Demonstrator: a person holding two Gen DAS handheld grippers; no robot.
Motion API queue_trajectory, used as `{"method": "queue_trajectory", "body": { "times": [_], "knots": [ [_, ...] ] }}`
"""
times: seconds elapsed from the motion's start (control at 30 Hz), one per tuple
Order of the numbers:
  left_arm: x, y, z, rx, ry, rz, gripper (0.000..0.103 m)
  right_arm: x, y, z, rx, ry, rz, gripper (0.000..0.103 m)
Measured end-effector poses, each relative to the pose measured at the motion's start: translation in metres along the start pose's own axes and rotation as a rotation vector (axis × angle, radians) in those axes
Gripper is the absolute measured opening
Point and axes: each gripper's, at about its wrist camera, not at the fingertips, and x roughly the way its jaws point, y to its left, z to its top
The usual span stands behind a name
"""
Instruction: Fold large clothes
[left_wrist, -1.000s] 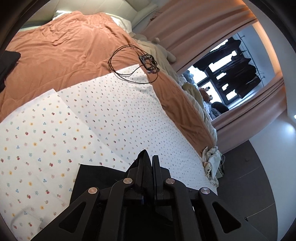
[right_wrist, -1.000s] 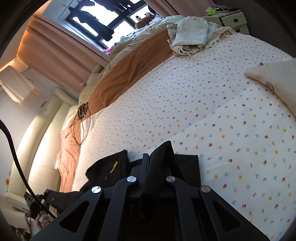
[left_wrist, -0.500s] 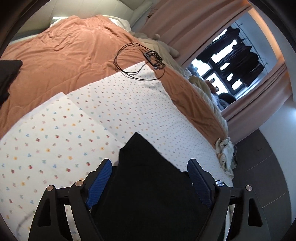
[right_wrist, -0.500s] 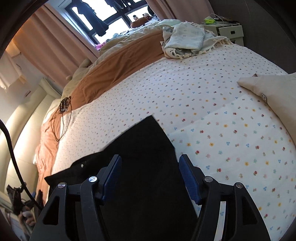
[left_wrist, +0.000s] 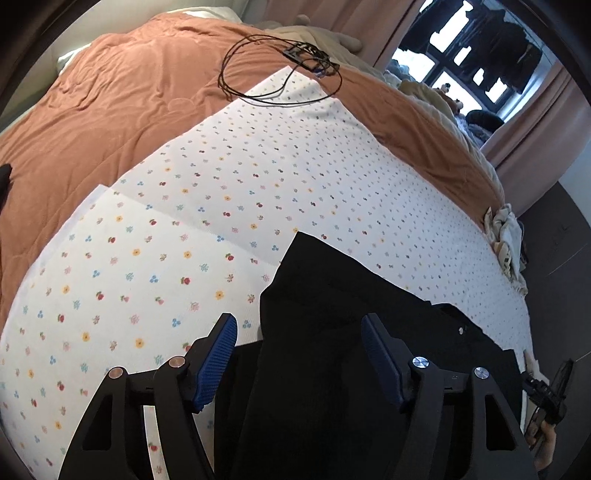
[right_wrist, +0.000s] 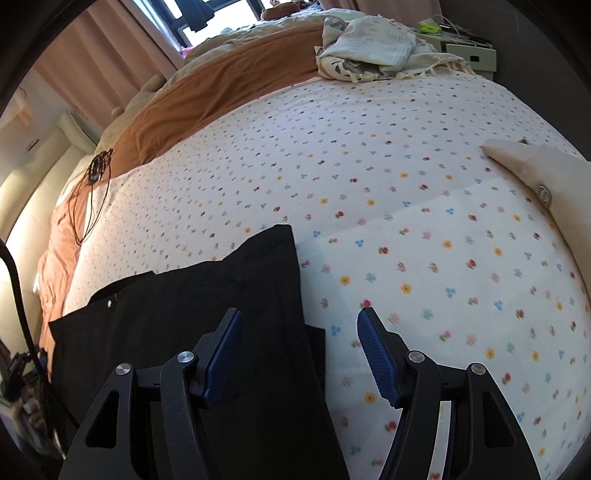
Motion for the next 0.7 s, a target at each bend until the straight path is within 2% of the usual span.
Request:
{"method": "queue_trajectory", "body": {
  "times": [0.13,0.17,0.2,0.23,0.27,0.3,0.37,0.43,0.5,0.6,0.7],
  "knots": [
    [0.029,-0.009,0.009,0.092,0.03,0.059,0.071,0.021,0.007,0.011,-0.02,0.022,0.017,0.064],
    [0.033,-0.012,0.01,0.11,0.034,0.073,0.065,0.025,0.008,0.013,-0.022,0.024,0.016,0.062],
    [0.036,-0.013,0.012,0.123,0.035,0.08,0.05,0.029,0.01,0.016,-0.024,0.024,0.017,0.056],
    [0.039,-0.014,0.013,0.131,0.035,0.088,0.041,0.033,0.011,0.019,-0.029,0.024,0.024,0.043],
    [0.04,-0.014,0.016,0.134,0.034,0.099,0.02,0.036,0.011,0.021,-0.031,0.024,0.032,0.033],
    [0.039,-0.015,0.018,0.134,0.028,0.098,0.005,0.037,0.011,0.023,-0.028,0.018,0.03,0.012],
    [0.031,-0.016,0.024,0.135,-0.001,0.074,0.003,0.028,0.011,0.027,-0.016,-0.032,0.064,0.006],
    [0.018,-0.021,0.029,0.153,-0.057,0.051,0.002,0.009,0.015,0.033,-0.037,-0.106,0.078,0.004],
    [0.01,-0.026,0.035,0.148,-0.085,0.043,0.002,-0.004,0.015,0.036,-0.024,-0.142,0.1,0.004],
    [0.014,-0.031,0.041,0.141,-0.092,0.061,0.001,-0.005,0.015,0.043,-0.011,-0.144,0.082,0.004],
    [0.036,-0.027,0.042,0.134,-0.051,0.093,0.002,0.01,0.015,0.045,-0.012,-0.106,0.03,0.004]
  ]
}}
